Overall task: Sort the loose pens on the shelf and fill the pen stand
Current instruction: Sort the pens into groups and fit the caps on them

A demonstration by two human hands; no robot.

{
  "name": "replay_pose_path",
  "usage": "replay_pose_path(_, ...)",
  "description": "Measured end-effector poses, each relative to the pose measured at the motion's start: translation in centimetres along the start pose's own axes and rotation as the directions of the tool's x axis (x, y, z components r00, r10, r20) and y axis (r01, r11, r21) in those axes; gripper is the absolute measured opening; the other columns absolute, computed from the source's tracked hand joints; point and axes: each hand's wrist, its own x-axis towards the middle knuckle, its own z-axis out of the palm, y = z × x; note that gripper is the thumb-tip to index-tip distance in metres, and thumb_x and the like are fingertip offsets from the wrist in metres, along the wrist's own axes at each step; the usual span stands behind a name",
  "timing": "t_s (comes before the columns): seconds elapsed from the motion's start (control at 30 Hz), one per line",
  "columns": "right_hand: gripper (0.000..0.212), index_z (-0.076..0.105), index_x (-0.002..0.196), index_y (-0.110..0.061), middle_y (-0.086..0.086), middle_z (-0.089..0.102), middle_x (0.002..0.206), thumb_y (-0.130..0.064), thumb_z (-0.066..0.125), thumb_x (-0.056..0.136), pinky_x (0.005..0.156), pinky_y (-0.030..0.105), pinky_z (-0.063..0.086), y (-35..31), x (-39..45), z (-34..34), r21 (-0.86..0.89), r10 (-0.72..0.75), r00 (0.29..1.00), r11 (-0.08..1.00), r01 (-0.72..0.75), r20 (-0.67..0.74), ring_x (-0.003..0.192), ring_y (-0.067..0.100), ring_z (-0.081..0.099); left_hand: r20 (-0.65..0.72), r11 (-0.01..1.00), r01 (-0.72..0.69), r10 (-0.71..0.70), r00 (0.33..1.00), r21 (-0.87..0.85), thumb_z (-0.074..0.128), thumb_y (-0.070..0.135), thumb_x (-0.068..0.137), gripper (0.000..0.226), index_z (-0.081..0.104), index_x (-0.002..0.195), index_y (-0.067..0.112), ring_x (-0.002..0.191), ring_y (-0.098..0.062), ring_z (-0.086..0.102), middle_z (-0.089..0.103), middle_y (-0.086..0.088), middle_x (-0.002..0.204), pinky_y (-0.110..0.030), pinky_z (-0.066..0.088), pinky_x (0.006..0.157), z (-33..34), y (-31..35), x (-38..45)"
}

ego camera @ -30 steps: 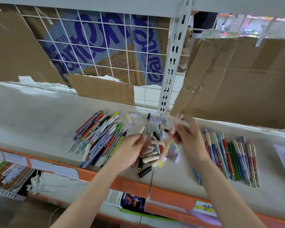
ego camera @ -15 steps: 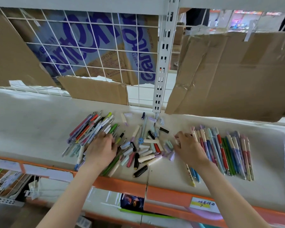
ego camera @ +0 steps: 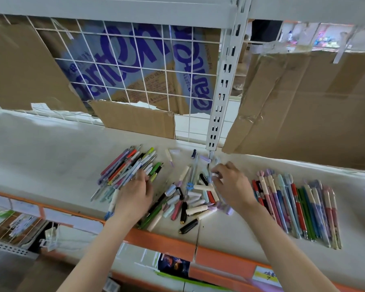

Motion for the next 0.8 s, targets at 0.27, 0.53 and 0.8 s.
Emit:
replay_pose_path(0.27, 0.036, 0.059, 0.123, -0.015, 0.003, 0.057, 0.128, -0.002, 0.042, 0.095, 0.097, 0.034, 0.042, -7.6, 8.6, 6.9, 0.111, -0.315, 0.935, 0.948, 0.299, 0.165, 0.117, 0.019, 0.046, 0.005, 0.918, 0.255, -0.266, 0.964, -0.302, 0.035, 0.013, 0.099, 0.018, 0.05, 0.108, 0.011, 0.055, -0.017, 0.046, 0.056, -0.009, 0.068, -0.031, 0.032, 0.052, -1.4, -2.5, -0.5)
replay_pose_path(0.53, 0.05, 0.049, 0.135, -0.023, 0.002, 0.051, 0.121, 0.001, 0.046, 0.092, 0.093, 0.03, 0.034, -10.3, 13.4, 9.9, -0.05, -0.329, 0.871, 0.927, 0.372, 0.364, 0.11, 0.021, 0.038, 0.077, 0.858, 0.25, -0.242, 0.967, -0.45, 0.042, 0.01, 0.096, 0.026, 0.05, 0.073, 0.018, 0.052, -0.013, 0.038, 0.045, 0.0, 0.058, -0.025, 0.029, 0.052, -2.1, -3.2, -0.9)
replay_pose_path(0.8, 0.003, 0.058, 0.092, -0.009, 0.007, 0.059, 0.087, -0.01, 0.059, 0.089, 0.062, 0.025, 0.04, -8.6, 10.9, 6.0, 0.382, -0.053, 0.992, 0.924, 0.005, 0.116, 0.081, 0.021, 0.055, 0.049, 0.856, 0.199, -0.2, 0.979, -0.476, 0.044, 0.021, 0.098, 0.019, 0.055, 0.083, 0.014, 0.052, -0.011, 0.039, 0.047, -0.001, 0.059, -0.024, 0.031, 0.054, -1.8, -2.5, -1.2)
